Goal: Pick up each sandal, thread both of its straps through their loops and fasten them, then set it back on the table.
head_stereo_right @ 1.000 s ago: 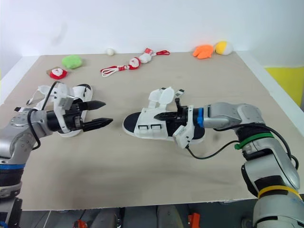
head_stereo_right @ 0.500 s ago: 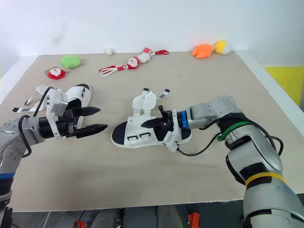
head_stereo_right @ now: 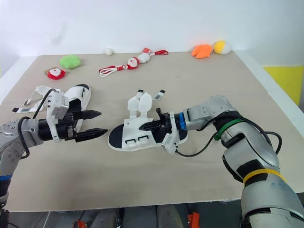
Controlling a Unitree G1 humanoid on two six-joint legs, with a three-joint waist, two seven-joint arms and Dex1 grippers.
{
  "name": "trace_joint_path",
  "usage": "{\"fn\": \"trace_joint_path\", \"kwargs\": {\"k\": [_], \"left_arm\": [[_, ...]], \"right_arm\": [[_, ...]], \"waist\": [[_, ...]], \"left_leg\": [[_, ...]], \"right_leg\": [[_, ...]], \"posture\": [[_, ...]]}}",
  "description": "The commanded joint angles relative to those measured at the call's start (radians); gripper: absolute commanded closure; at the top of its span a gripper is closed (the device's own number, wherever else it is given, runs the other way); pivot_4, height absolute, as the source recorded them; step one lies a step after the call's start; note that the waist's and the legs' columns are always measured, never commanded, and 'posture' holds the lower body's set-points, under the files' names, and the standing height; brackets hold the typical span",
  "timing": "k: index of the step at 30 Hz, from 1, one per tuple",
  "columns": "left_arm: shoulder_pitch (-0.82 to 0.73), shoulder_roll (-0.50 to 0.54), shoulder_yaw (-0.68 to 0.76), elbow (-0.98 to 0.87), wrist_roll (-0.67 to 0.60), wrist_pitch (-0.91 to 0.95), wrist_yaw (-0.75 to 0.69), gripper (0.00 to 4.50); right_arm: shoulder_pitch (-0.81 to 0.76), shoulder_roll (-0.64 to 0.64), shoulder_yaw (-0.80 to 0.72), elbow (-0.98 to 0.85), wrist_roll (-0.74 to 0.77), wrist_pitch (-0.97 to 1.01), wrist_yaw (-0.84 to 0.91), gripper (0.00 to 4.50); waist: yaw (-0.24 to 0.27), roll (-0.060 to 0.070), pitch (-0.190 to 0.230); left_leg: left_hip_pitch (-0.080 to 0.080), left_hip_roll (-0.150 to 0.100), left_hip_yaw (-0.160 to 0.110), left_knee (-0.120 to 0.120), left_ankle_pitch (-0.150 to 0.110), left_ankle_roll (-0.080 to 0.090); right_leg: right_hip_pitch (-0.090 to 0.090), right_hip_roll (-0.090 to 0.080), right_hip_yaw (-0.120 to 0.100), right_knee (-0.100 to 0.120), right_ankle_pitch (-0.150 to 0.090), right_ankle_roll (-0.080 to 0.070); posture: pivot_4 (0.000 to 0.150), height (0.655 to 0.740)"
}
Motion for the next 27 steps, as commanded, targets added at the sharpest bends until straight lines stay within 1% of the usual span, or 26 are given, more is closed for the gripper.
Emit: {"fn": "trace_joint_path", "kwargs": {"k": [1,3,5,8,9,11,15,16,19,20,21,22,23,24,25,26,27], "left_arm": [[-0.017,0.027,0.003,-0.012,0.002,-0.003,-0.016,0.0],[-0.019,0.029,0.001,-0.005,0.011,-0.01,-0.021,0.0],[-0.02,0.032,-0.006,0.005,0.032,-0.025,-0.027,0.0],[-0.024,0.038,-0.015,0.02,0.051,-0.042,-0.035,0.0],[-0.026,0.039,-0.016,0.023,0.054,-0.046,-0.038,0.0],[-0.032,0.043,-0.022,0.033,0.067,-0.057,-0.045,0.0],[-0.044,0.047,-0.032,0.054,0.095,-0.081,-0.057,0.0],[-0.045,0.048,-0.034,0.058,0.101,-0.087,-0.061,0.0],[-0.049,0.044,-0.039,0.064,0.11,-0.094,-0.067,0.0],[-0.052,0.041,-0.041,0.065,0.111,-0.096,-0.068,0.0],[-0.057,0.038,-0.044,0.068,0.113,-0.1,-0.068,0.0],[-0.062,0.032,-0.054,0.073,0.123,-0.11,-0.07,0.0],[-0.067,0.027,-0.063,0.083,0.135,-0.123,-0.072,0.0],[-0.073,0.023,-0.075,0.093,0.148,-0.139,-0.076,0.0],[-0.08,0.017,-0.087,0.102,0.157,-0.151,-0.08,0.25],[-0.088,0.014,-0.101,0.112,0.168,-0.162,-0.085,0.52],[-0.097,0.016,-0.12,0.124,0.181,-0.172,-0.097,0.78]], "right_arm": [[-0.053,-0.006,-0.015,0.012,0.031,-0.006,-0.026,3.38],[-0.063,-0.011,-0.019,0.019,0.042,-0.018,-0.024,2.46],[-0.071,-0.018,-0.028,0.037,0.068,-0.038,-0.007,1.36],[-0.078,-0.026,-0.043,0.084,0.133,-0.079,0.043,0.11],[-0.076,-0.031,-0.044,0.093,0.15,-0.089,0.061,0.03],[-0.073,-0.043,-0.048,0.134,0.205,-0.119,0.117,0.03],[-0.072,-0.073,-0.059,0.261,0.354,-0.18,0.269,0.03],[-0.075,-0.084,-0.063,0.303,0.395,-0.197,0.311,0.03],[-0.102,-0.077,-0.122,0.526,0.53,-0.256,0.49,0.03],[-0.12,-0.056,-0.195,0.635,0.554,-0.263,0.59,0.03],[-0.155,-0.032,-0.305,0.772,0.554,-0.26,0.713,0.03],[-0.221,-0.017,-0.513,0.961,0.575,-0.184,0.945,0.03],[-0.273,-0.009,-0.701,1.094,0.614,-0.082,1.176,0.03],[-0.31,-0.011,-0.864,1.168,0.674,0.049,1.397,0.03],[-0.337,-0.02,-1.002,1.198,0.747,0.208,1.577,0.01],[-0.352,-0.029,-1.094,1.2,0.801,0.338,1.708,0.0],[-0.364,-0.031,-1.16,1.2,0.834,0.398,1.765,0.0]], "waist": [[0.0,0.0,0.0],[0.0,0.0,0.0],[0.0,0.0,0.0],[-0.001,0.0,0.0],[-0.002,0.0,0.0],[-0.006,0.0,0.0],[-0.008,0.0,0.0],[-0.008,0.0,0.0],[-0.009,-0.001,0.0],[-0.011,-0.001,0.0],[-0.012,-0.001,0.001],[-0.015,-0.002,0.001],[-0.017,-0.002,0.002],[-0.019,-0.003,0.003],[-0.02,-0.004,0.003],[-0.023,-0.006,0.003],[-0.024,-0.007,0.004]], "left_leg": [[0.0,0.0,0.0,0.0,0.0,0.0],[0.0,0.0,0.0,0.0,0.0,0.0],[0.0,0.0,0.0,0.0,0.0,0.0],[0.0,0.0,0.0,0.0,0.0,0.0],[0.0,0.0,0.0,0.0,0.0,0.0],[0.0,0.0,0.0,0.0,0.0,0.0],[0.0,0.0,0.0,0.0,0.0,0.0],[0.0,0.0,0.0,0.0,0.0,0.0],[0.001,0.0,0.0,0.0,0.0,0.0],[0.002,0.0,0.0,0.0,0.0,0.0],[0.002,0.0,0.0,0.0,0.0,0.0],[0.003,0.0,0.0,0.0,0.0,0.0],[0.004,0.0,0.001,0.0,0.0,0.001],[0.004,0.001,0.001,0.0,0.0,0.001],[0.006,0.002,0.002,0.0,0.0,0.001],[0.008,0.003,0.001,-0.002,0.0,0.001],[0.012,0.005,0.001,-0.002,-0.001,0.002]], "right_leg": [[0.0,0.0,0.0,0.0,0.0,0.0],[0.0,0.0,0.0,0.0,0.0,0.0],[0.0,0.0,0.0,0.0,0.0,0.0],[0.0,0.0,0.0,0.0,0.0,0.0],[0.0,0.0,0.0,0.0,0.0,0.0],[0.001,0.0,0.0,0.0,0.0,0.0],[0.001,0.0,0.0,0.0,0.0,0.0],[0.001,0.0,0.0,0.0,0.0,0.0],[0.002,0.0,0.0,0.0,0.0,0.0],[0.003,0.0,0.0,-0.001,0.0,0.0],[0.003,0.0,0.0,-0.001,0.0,0.0],[0.004,0.0,0.0,-0.001,0.0,0.0],[0.004,0.0,0.0,-0.001,0.001,0.001],[0.004,0.001,0.0,-0.001,0.001,0.002],[0.006,0.002,0.0,-0.001,0.002,0.003],[0.008,0.003,0.0,-0.001,0.002,0.002],[0.012,0.005,0.0,-0.002,0.002,0.002]], "posture": [[0.15,0.74],[0.15,0.74],[0.15,0.74],[0.15,0.74],[0.15,0.74],[0.15,0.74],[0.15,0.74],[0.15,0.74],[0.15,0.74],[0.15,0.74],[0.15,0.74],[0.15,0.74],[0.15,0.74],[0.15,0.74],[0.15,0.74],[0.15,0.74],[0.15,0.74]]}}
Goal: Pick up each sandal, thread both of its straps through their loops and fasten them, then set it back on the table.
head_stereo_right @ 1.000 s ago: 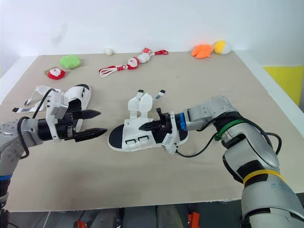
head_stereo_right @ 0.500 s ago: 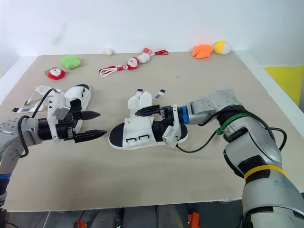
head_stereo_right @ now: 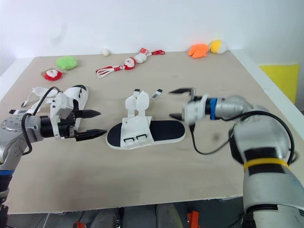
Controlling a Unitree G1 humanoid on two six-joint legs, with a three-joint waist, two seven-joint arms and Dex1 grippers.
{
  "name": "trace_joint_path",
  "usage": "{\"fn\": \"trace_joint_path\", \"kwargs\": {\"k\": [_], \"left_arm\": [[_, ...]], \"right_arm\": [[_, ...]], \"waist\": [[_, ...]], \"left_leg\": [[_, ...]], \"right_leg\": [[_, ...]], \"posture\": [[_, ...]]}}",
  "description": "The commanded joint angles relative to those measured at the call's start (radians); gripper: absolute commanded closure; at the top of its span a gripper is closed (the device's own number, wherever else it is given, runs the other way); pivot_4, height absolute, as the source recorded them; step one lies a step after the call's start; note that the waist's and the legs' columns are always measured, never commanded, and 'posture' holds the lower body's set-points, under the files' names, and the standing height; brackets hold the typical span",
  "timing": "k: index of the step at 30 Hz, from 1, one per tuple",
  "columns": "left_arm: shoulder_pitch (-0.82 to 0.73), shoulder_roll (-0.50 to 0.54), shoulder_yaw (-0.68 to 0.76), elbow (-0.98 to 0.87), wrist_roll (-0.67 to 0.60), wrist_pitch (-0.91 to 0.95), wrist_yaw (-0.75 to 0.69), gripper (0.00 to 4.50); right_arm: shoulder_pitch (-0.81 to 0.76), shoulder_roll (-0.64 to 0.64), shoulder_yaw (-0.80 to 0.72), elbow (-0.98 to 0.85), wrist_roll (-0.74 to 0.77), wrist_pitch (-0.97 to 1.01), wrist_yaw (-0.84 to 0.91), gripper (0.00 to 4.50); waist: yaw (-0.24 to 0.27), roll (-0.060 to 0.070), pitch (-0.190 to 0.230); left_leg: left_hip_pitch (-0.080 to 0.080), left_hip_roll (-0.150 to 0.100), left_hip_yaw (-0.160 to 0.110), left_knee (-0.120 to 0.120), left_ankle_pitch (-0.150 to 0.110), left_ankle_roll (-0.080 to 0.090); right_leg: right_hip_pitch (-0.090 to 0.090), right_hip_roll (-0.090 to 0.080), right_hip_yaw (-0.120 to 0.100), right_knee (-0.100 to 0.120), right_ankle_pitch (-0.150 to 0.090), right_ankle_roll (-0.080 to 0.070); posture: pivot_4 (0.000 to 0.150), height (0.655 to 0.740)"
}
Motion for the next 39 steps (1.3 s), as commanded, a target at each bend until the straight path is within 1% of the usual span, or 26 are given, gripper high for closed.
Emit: {"fn": "trace_joint_path", "kwargs": {"k": [1,2,4,5,6,7,8,9,12,16,20,29,33,37,39], "left_arm": [[-0.036,0.001,-0.037,0.023,0.041,-0.049,-0.036,1.0],[-0.047,0.003,-0.054,0.036,0.054,-0.055,-0.047,1.58],[-0.064,0.005,-0.087,0.062,0.087,-0.075,-0.061,2.29],[-0.072,0.002,-0.1,0.074,0.099,-0.082,-0.066,2.49],[-0.079,-0.005,-0.113,0.085,0.11,-0.09,-0.068,2.88],[-0.086,-0.011,-0.126,0.094,0.121,-0.097,-0.071,3.02],[-0.088,-0.013,-0.14,0.103,0.135,-0.106,-0.076,3.47],[-0.089,-0.014,-0.154,0.111,0.152,-0.118,-0.08,3.62],[-0.093,-0.032,-0.171,0.144,0.174,-0.137,-0.084,4.46],[-0.077,-0.05,-0.19,0.149,0.188,-0.137,-0.091,4.46],[-0.057,-0.064,-0.203,0.159,0.215,-0.157,-0.078,4.46],[-0.02,-0.08,-0.232,0.169,0.264,-0.172,-0.058,4.46],[0.003,-0.094,-0.248,0.199,0.297,-0.218,-0.04,4.46],[0.029,-0.122,-0.232,0.176,0.277,-0.208,-0.025,4.46],[0.033,-0.125,-0.232,0.176,0.283,-0.211,-0.023,4.46]], "right_arm": [[-0.053,-0.012,-0.261,0.036,0.156,0.275,0.329,0.0],[-0.065,-0.011,-0.294,0.036,0.17,0.313,0.359,0.0],[-0.079,-0.008,-0.329,0.036,0.179,0.339,0.395,0.0],[-0.084,-0.005,-0.34,0.036,0.179,0.343,0.406,0.0],[-0.087,-0.003,-0.35,0.036,0.179,0.347,0.417,0.0],[-0.09,-0.001,-0.359,0.036,0.178,0.357,0.433,0.0],[-0.092,0.001,-0.365,0.036,0.177,0.366,0.445,0.0],[-0.095,0.002,-0.372,0.036,0.176,0.368,0.449,0.0],[-0.116,0.004,-0.402,0.036,0.175,0.398,0.487,0.0],[-0.156,-0.002,-0.44,0.036,0.164,0.489,0.57,0.0],[-0.185,-0.009,-0.45,0.036,0.156,0.554,0.588,0.0],[-0.184,0.006,-0.44,0.036,0.133,0.566,0.525,0.0],[-0.185,0.018,-0.402,0.036,0.116,0.626,0.472,0.0],[-0.243,0.025,-0.364,0.036,0.191,1.072,0.336,0.0],[-0.265,0.025,-0.367,0.036,0.234,1.22,0.288,0.0]], "waist": [[-0.004,0.0,0.0],[-0.006,0.0,0.0],[-0.007,0.0,0.001],[-0.008,0.0,0.001],[-0.009,0.0,0.001],[-0.01,0.0,0.001],[-0.011,0.0,0.001],[-0.015,0.0,0.001],[-0.016,0.0,0.001],[-0.016,0.0,0.001],[-0.016,0.0,0.001],[-0.016,0.001,0.001],[-0.016,0.001,0.0],[-0.016,0.002,0.0],[-0.015,0.002,0.0]], "left_leg": [[0.001,0.001,0.0,0.0,0.0,0.0],[0.001,0.003,0.0,0.0,0.0,0.0],[0.0,0.006,-0.001,-0.001,-0.001,-0.001],[0.0,0.006,-0.001,-0.001,-0.001,-0.001],[0.0,0.007,0.0,-0.001,-0.001,-0.001],[-0.001,0.007,0.0,-0.003,-0.001,-0.001],[-0.001,0.007,0.0,-0.003,-0.001,-0.001],[-0.001,0.007,0.0,-0.003,-0.001,-0.001],[-0.003,0.008,0.0,-0.008,-0.001,-0.003],[-0.003,0.008,0.0,-0.01,-0.002,-0.004],[-0.003,0.008,0.0,-0.01,-0.004,-0.007],[-0.002,0.008,0.001,-0.01,-0.004,-0.007],[-0.002,0.008,0.001,-0.009,-0.004,-0.007],[-0.001,0.008,0.001,-0.009,-0.004,-0.007],[-0.001,0.008,0.001,-0.008,-0.003,-0.007]], "right_leg": [[0.001,0.002,0.0,0.0,0.0,-0.001],[0.001,0.004,0.0,0.0,0.0,-0.001],[-0.001,0.006,0.0,0.0,-0.002,-0.003],[-0.002,0.007,0.0,0.0,-0.002,-0.003],[-0.002,0.008,0.0,0.0,-0.002,-0.003],[-0.004,0.008,0.0,0.0,-0.002,-0.002],[-0.004,0.008,0.0,0.0,-0.001,-0.001],[-0.005,0.008,0.0,0.001,0.0,0.0],[-0.009,0.008,0.0,0.001,-0.002,0.001],[-0.01,0.008,0.0,0.001,-0.004,0.002],[-0.009,0.008,0.0,0.001,-0.005,0.003],[-0.009,0.008,0.0,0.001,-0.006,0.003],[-0.008,0.008,0.0,0.001,-0.006,0.003],[-0.007,0.008,0.0,0.002,-0.005,0.002],[-0.007,0.008,0.0,0.002,-0.005,0.0]], "posture": [[0.15,0.74],[0.15,0.74],[0.15,0.74],[0.15,0.74],[0.15,0.74],[0.15,0.74],[0.15,0.74],[0.15,0.74],[0.15,0.74],[0.15,0.74],[0.15,0.74],[0.15,0.74],[0.15,0.74],[0.15,0.74],[0.15,0.74]]}}
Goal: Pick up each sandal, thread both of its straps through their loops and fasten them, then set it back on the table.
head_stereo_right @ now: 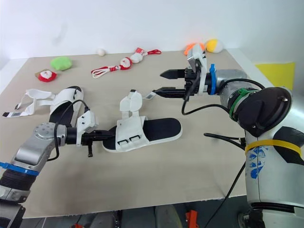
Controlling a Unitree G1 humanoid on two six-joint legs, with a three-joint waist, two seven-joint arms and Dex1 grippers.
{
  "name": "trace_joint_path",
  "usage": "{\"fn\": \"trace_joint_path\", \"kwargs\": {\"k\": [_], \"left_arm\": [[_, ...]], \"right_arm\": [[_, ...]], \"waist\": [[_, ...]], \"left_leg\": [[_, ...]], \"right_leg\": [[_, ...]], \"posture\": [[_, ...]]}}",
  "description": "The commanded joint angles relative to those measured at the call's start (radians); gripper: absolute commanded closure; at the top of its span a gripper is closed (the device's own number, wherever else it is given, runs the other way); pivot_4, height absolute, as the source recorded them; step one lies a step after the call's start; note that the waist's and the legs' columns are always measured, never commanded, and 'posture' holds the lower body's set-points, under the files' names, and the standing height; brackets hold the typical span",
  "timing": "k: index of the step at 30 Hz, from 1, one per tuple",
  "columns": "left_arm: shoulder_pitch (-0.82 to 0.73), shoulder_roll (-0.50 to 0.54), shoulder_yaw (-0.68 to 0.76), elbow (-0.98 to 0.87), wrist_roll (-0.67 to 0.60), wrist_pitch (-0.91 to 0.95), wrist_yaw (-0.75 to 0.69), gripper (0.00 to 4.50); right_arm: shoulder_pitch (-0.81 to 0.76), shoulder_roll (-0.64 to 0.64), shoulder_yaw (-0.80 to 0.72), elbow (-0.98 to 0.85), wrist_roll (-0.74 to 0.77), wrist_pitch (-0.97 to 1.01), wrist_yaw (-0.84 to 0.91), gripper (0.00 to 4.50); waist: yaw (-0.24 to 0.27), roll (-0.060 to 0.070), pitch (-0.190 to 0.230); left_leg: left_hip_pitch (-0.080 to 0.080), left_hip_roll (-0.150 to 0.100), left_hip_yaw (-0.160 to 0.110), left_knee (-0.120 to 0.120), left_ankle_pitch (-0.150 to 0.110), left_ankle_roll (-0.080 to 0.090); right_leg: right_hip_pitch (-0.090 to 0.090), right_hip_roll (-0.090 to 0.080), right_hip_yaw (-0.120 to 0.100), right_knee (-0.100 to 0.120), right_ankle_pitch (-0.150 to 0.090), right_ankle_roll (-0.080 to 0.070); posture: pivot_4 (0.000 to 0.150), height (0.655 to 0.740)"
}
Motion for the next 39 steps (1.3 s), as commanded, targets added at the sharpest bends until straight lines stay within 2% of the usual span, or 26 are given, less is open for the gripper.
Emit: {"fn": "trace_joint_path", "kwargs": {"k": [1,3,4,7,11,16,20,24,34,39], "left_arm": [[0.035,-0.008,-0.038,0.014,0.029,0.015,0.001,4.46],[0.036,-0.011,-0.032,0.018,0.028,0.011,0.005,4.46],[0.036,-0.011,-0.03,0.02,0.028,0.01,0.005,4.46],[0.033,-0.012,-0.025,0.024,0.028,0.009,0.005,4.46],[0.037,-0.011,-0.024,0.026,0.034,0.003,0.01,4.46],[0.045,-0.011,-0.023,0.026,0.037,-0.003,0.016,4.46],[0.048,-0.008,-0.022,0.026,0.038,-0.004,0.017,4.46],[0.048,-0.005,-0.022,0.026,0.041,-0.006,0.018,4.46],[0.053,0.002,-0.02,0.017,0.043,-0.003,0.025,4.46],[0.056,0.005,-0.019,0.013,0.044,-0.003,0.029,4.46]], "right_arm": [[-0.08,-0.006,-0.007,0.03,0.108,0.344,-0.105,0.0],[-0.097,-0.001,-0.02,0.03,0.199,0.629,-0.198,0.0],[-0.098,0.001,-0.024,0.03,0.237,0.702,-0.238,0.0],[-0.048,0.036,-0.028,-0.051,0.329,0.831,-0.337,0.0],[0.083,0.127,-0.037,-0.268,0.445,0.999,-0.434,0.0],[0.249,0.246,-0.082,-0.564,0.605,1.109,-0.605,0.0],[0.325,0.316,-0.142,-0.707,0.721,1.116,-0.756,0.0],[0.355,0.381,-0.187,-0.76,0.809,1.055,-0.887,0.0],[0.37,0.481,-0.219,-0.764,0.905,0.903,-1.111,0.0],[0.374,0.491,-0.22,-0.764,0.93,0.835,-1.163,0.0]], "waist": [[0.0,0.0,0.0],[0.001,0.0,0.0],[0.002,0.0,-0.001],[0.002,0.0,-0.001],[0.002,0.001,-0.001],[0.002,0.001,-0.001],[0.002,0.001,-0.001],[0.002,0.001,-0.001],[0.001,0.001,-0.002],[0.001,0.001,-0.002]], "left_leg": [[0.0,0.0,0.0,0.0,0.0,0.0],[0.0,0.0,0.0,0.0,0.0,0.0],[0.0,0.0,0.0,0.0,0.0,0.0],[0.0,0.0,0.0,0.0,0.0,0.0],[-0.001,0.0,0.0,0.001,0.0,0.001],[-0.002,0.0,0.0,0.003,0.0,0.001],[-0.002,0.001,-0.001,0.003,0.0,0.001],[-0.002,0.002,0.0,0.003,0.001,0.002],[-0.002,0.002,0.0,0.003,0.001,0.003],[-0.002,0.003,-0.001,0.003,0.001,0.003]], "right_leg": [[0.0,0.0,0.0,0.0,0.0,-0.001],[0.0,0.0,0.0,0.0,0.0,-0.001],[0.0,0.0,0.0,0.0,0.0,-0.003],[0.0,0.0,0.0,0.0,-0.001,-0.004],[0.0,0.0,0.0,0.0,0.0,-0.003],[0.0,0.001,0.0,0.001,0.002,0.0],[0.0,0.002,0.0,0.001,0.002,0.0],[0.0,0.002,0.0,0.001,0.002,0.0],[0.0,0.003,0.0,0.001,0.003,0.0],[0.0,0.003,0.0,0.001,0.003,0.0]], "posture": [[0.15,0.74],[0.15,0.74],[0.15,0.74],[0.15,0.74],[0.15,0.74],[0.15,0.74],[0.15,0.74],[0.15,0.74],[0.15,0.74],[0.15,0.74]]}}
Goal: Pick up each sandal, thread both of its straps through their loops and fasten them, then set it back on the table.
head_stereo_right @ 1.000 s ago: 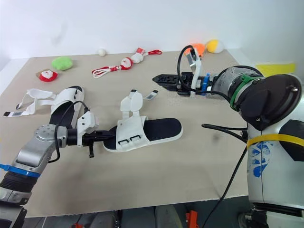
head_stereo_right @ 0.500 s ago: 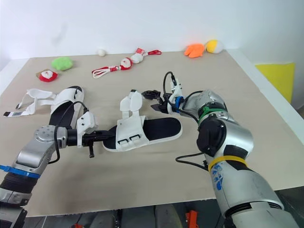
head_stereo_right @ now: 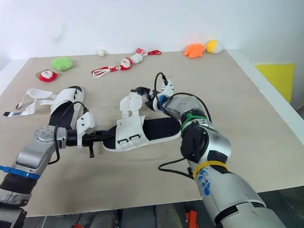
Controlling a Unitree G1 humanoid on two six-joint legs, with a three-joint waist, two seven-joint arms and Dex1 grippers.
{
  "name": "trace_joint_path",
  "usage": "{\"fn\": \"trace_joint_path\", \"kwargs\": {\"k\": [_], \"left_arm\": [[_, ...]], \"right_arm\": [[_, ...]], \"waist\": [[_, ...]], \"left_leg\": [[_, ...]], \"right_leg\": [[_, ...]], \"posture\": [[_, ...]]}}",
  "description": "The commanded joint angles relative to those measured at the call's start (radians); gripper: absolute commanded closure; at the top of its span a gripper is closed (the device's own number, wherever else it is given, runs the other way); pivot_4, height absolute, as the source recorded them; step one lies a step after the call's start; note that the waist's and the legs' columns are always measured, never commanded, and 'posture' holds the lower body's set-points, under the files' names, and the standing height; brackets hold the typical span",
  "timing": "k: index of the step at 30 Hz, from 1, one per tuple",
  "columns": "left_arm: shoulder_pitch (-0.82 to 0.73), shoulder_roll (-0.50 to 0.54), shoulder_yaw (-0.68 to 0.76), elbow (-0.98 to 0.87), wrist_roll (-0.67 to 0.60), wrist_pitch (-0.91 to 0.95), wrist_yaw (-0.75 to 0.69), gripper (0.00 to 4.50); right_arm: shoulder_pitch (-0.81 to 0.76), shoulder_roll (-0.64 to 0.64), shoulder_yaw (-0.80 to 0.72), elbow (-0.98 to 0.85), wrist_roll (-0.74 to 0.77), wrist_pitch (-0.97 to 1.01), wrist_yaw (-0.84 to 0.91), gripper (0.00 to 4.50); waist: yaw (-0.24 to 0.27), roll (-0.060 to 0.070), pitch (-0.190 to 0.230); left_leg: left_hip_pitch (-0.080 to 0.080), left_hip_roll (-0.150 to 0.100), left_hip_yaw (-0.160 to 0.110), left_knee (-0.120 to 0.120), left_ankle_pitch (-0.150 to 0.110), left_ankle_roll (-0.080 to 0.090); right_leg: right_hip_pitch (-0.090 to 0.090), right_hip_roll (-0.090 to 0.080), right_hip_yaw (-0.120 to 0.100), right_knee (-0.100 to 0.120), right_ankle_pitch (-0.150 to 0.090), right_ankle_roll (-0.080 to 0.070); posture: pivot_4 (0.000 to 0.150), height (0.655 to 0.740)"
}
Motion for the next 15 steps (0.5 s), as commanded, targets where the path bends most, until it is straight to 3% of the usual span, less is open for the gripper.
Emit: {"fn": "trace_joint_path", "kwargs": {"k": [1,2,4,11,15], "left_arm": [[0.03,0.018,-0.032,0.018,0.043,0.02,-0.002,4.46],[0.031,0.019,-0.031,0.017,0.042,0.02,-0.002,4.46],[0.031,0.021,-0.029,0.016,0.041,0.02,-0.002,4.5],[0.027,0.025,-0.029,0.017,0.042,0.019,-0.002,4.5],[0.025,0.025,-0.031,0.017,0.042,0.018,0.0,4.5]], "right_arm": [[-0.007,-0.001,-0.017,-0.028,0.043,-0.063,-0.028,0.0],[-0.007,-0.002,-0.015,-0.028,0.046,-0.068,-0.03,0.0],[-0.009,-0.002,-0.012,-0.026,0.054,-0.074,-0.03,0.88],[-0.025,0.001,0.024,-0.03,0.047,-0.075,0.023,4.42],[-0.035,-0.001,0.072,-0.044,0.022,-0.095,0.093,4.48]], "waist": [[0.0,0.0,0.0],[0.0,0.0,0.0],[0.0,0.0,0.0],[0.0,0.0,0.0],[0.0,0.0,0.0]], "left_leg": [[0.0,0.0,0.0,0.0,0.0,0.0],[0.0,0.0,0.0,0.0,0.0,0.0],[0.0,0.001,0.0,0.0,0.0,0.0],[0.0,0.003,0.0,0.0,0.0,0.001],[0.0,0.003,0.0,0.0,0.0,0.001]], "right_leg": [[0.0,0.0,0.0,0.0,0.0,0.0],[0.0,0.0,0.0,0.0,0.0,0.0],[0.0,0.001,0.0,0.0,0.0,0.0],[-0.001,0.003,0.0,0.0,0.0,0.0],[-0.001,0.004,0.0,0.0,0.0,-0.001]], "posture": [[0.15,0.74],[0.15,0.74],[0.15,0.74],[0.15,0.74],[0.15,0.74]]}}
